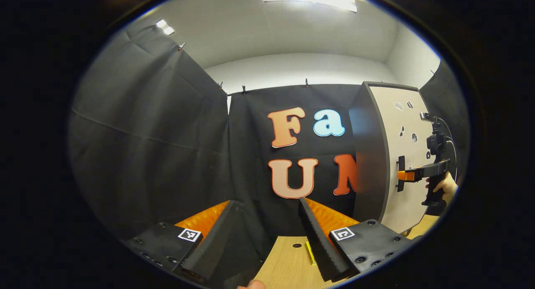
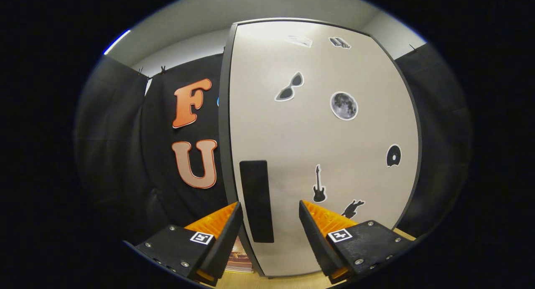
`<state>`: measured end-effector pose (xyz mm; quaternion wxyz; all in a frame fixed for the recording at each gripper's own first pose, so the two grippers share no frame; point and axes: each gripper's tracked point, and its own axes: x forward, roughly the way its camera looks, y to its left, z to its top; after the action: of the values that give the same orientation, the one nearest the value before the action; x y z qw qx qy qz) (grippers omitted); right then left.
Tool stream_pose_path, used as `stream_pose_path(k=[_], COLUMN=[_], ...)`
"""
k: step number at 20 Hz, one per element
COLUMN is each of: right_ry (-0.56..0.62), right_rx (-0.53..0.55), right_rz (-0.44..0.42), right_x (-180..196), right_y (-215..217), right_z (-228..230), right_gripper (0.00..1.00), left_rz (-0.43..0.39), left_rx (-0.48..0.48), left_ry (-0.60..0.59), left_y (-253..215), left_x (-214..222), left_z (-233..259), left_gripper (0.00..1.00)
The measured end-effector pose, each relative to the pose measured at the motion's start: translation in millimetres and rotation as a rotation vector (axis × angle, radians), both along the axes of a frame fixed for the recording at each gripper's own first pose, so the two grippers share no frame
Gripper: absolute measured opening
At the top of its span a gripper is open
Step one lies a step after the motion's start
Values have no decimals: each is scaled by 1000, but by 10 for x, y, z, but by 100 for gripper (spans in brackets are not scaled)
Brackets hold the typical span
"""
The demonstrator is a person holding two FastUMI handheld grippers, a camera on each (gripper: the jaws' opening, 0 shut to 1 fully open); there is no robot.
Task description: Open the cabinet door with the right hand, grasp the bottle in the cabinet with the left hand and place it on the coaster, then close the cabinet door with the right hand.
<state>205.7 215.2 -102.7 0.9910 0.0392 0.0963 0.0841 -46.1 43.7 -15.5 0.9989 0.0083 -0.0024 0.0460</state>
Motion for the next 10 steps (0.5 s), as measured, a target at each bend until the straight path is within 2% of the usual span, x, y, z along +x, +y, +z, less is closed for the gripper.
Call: stream_pose_path(k=[6, 7, 9, 10], right_ry=[57, 70, 61, 52], right_rx=[5, 14, 1, -15], right_rz=[-5, -2, -4, -1], right_x=[108, 108, 106, 98], right_y=[120, 145, 138, 133], right_z=[-114, -141, -126, -124], right_gripper=[54, 45, 36, 35], left_rz=[20, 21, 25, 25], left_rx=[-3, -3, -7, -9], left_ry=[-1, 0, 5, 6], left_y=[105, 116, 143, 145], left_x=[-53, -63, -81, -86], left_z=[-40, -53, -77, -80], left_gripper=[96, 96, 96, 97])
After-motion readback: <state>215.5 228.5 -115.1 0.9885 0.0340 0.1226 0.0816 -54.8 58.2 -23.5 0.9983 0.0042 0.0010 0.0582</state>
